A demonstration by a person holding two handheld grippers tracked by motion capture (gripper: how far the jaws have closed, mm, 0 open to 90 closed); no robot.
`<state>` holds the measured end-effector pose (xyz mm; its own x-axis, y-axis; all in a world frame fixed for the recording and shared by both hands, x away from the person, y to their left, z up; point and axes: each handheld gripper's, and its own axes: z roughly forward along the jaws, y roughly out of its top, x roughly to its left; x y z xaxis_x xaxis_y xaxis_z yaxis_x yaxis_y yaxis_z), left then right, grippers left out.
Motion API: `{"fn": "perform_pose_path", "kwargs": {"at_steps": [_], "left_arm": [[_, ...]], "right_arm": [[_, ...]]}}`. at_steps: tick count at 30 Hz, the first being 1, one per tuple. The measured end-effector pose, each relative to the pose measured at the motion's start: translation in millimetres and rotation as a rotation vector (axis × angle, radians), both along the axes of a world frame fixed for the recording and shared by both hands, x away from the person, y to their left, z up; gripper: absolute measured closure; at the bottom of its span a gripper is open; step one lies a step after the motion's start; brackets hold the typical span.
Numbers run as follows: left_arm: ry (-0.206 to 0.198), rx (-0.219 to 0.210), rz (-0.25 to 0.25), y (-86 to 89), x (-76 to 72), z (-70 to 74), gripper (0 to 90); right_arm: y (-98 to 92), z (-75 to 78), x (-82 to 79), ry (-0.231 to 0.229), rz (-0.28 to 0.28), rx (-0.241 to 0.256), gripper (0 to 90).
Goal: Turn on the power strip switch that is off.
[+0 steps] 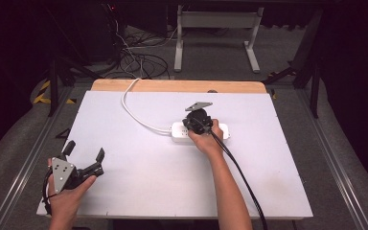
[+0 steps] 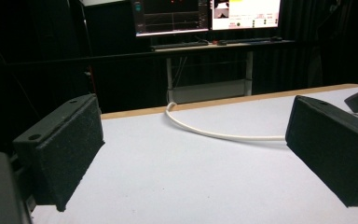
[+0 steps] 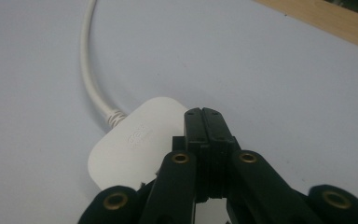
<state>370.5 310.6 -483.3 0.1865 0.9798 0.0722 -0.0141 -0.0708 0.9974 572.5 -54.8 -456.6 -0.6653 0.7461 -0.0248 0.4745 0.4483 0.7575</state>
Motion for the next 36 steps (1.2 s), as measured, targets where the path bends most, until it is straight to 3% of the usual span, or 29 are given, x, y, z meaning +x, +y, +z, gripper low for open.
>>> {"fn": "perform_pose_path", "kwargs": {"at_steps": [3,10,13,14,19,23,36], "left_arm": [[0.001,0.002,-0.001,0.2,-0.3,-0.2,4.8],[-0.002,0.002,0.003,1.5,-1.4,0.3,4.8],[-0.004,0.000,0.004,1.7,-1.6,0.3,4.8],[-0.001,-0.002,0.005,2.2,-1.7,0.1,4.8],[0.003,-0.002,0.004,1.6,-0.5,-0.9,4.8],[0.006,0.004,-0.006,-1.2,0.6,-1.2,4.8],[0.003,0.000,0.001,0.8,-0.7,-0.6,4.8]], "right_arm": [[1.9,-1.6,1.0,0.001,-0.005,0.007,90.0],[6.3,0.6,2.2,0.017,-0.021,-0.031,90.0],[3.6,1.0,2.5,0.004,-0.055,-0.077,90.0],[1.0,1.2,3.4,0.021,-0.050,-0.057,90.0],[3.5,1.6,0.6,-0.009,-0.022,-0.100,90.0],[4.1,2.1,-0.5,-0.024,-0.006,-0.048,90.0],[11.6,1.5,-1.8,0.002,-0.024,-0.086,90.0]]}}
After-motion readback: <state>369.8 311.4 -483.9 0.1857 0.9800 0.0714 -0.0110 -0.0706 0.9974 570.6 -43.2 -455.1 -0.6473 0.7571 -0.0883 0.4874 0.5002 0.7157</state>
